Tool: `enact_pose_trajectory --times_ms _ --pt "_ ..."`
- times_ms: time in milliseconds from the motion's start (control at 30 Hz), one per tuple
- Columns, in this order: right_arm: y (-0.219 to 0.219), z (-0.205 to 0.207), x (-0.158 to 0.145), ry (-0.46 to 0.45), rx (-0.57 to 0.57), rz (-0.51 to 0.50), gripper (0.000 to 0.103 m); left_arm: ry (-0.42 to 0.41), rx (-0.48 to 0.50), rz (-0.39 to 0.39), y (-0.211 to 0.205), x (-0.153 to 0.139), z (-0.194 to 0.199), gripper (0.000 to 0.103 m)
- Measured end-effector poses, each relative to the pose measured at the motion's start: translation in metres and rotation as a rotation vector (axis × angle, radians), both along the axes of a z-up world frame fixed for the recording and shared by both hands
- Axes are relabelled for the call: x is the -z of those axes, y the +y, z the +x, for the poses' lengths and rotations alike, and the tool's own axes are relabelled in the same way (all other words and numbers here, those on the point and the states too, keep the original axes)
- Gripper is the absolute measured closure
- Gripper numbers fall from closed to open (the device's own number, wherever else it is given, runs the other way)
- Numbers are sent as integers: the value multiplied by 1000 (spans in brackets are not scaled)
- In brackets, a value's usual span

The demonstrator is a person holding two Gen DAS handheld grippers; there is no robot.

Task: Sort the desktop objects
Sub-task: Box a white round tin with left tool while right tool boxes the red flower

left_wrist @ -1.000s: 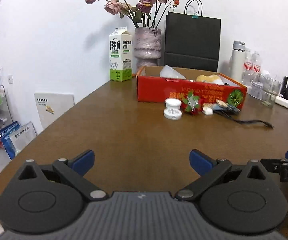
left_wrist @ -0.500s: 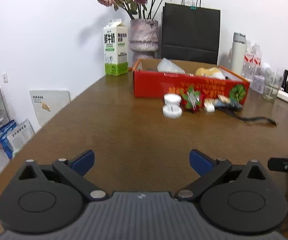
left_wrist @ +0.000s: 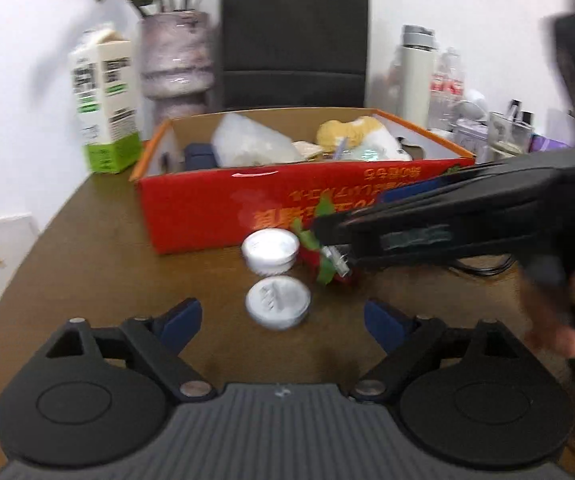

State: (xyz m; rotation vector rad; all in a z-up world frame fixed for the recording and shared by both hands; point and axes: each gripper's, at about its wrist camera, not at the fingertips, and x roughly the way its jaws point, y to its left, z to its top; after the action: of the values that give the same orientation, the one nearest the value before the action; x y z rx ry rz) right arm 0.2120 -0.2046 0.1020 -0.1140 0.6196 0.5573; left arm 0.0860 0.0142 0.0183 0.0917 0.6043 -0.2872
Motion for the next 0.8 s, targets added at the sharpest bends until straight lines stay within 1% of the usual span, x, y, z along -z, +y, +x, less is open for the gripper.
enact_pose_trajectory --times_ms 33,67,133,200,267,333,400,433,500,567,667,733,800 --pt "5 6 4 12 -6 -16 60 -8 10 2 -1 2 5 18" --pt "8 9 8 18 -4 -27 68 -7 -2 12 -2 3 10 22" --pt "5 6 10 17 2 -13 72 20 -21 29 -3 6 18 46" --pt "-6 -4 6 17 15 17 75 56 -32 -2 2 12 22 62" --pt "-27 -17 -6 3 31 53 75 46 -49 -30 8 12 16 63" --pt "-52 -33 -19 -16 52 95 75 46 -61 -91 15 8 8 63" --pt "-76 -49 -28 -23 78 145 75 34 -73 -116 17 2 -2 63" --pt "-87 -57 -31 -21 95 166 75 15 -84 -122 17 -4 -12 63" --pt "-105 -71 -40 -33 127 194 75 -28 -72 -154 17 -22 -25 63" --pt "-117 -77 -54 -67 156 209 75 -90 -53 -194 20 -47 -35 63" --pt "-131 -76 -83 -123 167 271 75 -157 -48 -213 27 -84 -29 63" --pt "-133 -68 -101 -154 165 294 75 -185 -49 -196 29 -104 -16 63" --pt "-129 -52 -116 -171 161 289 75 -173 -36 -186 32 -120 8 63"
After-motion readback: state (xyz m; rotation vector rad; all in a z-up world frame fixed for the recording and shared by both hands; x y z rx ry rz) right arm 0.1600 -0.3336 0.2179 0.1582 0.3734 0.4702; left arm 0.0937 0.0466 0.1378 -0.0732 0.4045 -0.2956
